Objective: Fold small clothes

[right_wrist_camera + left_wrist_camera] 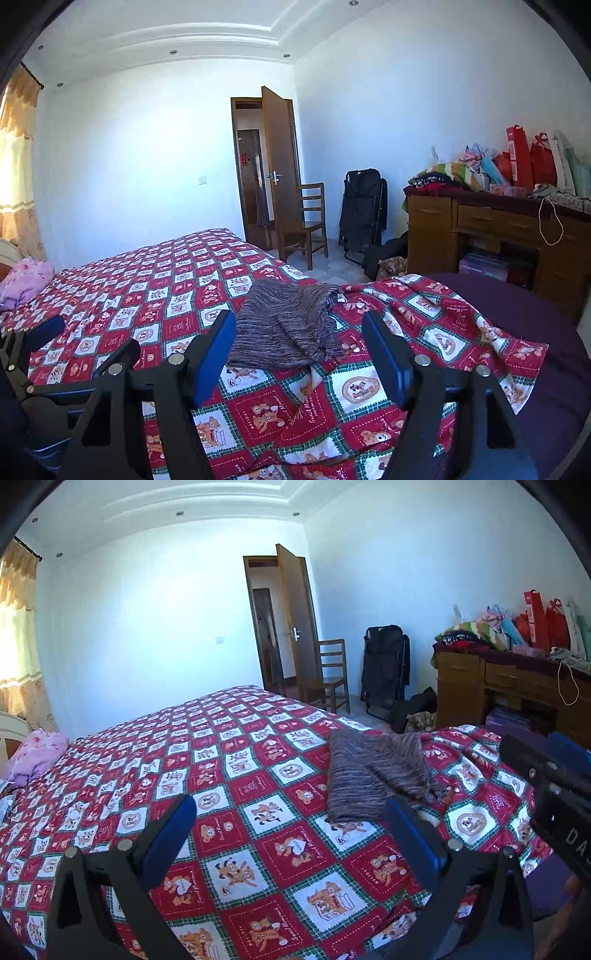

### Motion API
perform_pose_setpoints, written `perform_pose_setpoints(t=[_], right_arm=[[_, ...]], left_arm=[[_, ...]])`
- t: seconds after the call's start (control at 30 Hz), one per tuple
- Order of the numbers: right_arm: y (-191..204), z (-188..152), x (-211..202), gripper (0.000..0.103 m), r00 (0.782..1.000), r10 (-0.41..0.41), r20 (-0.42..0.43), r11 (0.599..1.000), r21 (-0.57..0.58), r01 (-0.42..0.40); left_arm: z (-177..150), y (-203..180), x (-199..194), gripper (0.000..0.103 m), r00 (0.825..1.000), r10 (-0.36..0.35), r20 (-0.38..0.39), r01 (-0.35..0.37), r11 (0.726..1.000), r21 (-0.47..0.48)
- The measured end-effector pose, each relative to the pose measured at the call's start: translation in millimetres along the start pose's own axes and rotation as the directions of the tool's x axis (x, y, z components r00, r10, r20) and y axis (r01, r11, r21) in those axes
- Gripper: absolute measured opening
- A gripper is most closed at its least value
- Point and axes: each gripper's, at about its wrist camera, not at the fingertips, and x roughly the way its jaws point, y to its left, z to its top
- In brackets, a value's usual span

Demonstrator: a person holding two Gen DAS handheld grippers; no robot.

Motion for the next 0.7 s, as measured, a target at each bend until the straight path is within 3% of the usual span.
perform_pose_setpoints(t=[0.7], right_arm=[[-2.6,0.9,-0.3,0.073,1.000,-0.002,-0.003,1.000,0.013,0.002]], left_arm=[[-1.3,0.7,-2.6,0.103,1.000,0.012,0.002,-0.012,1.000,0.003]])
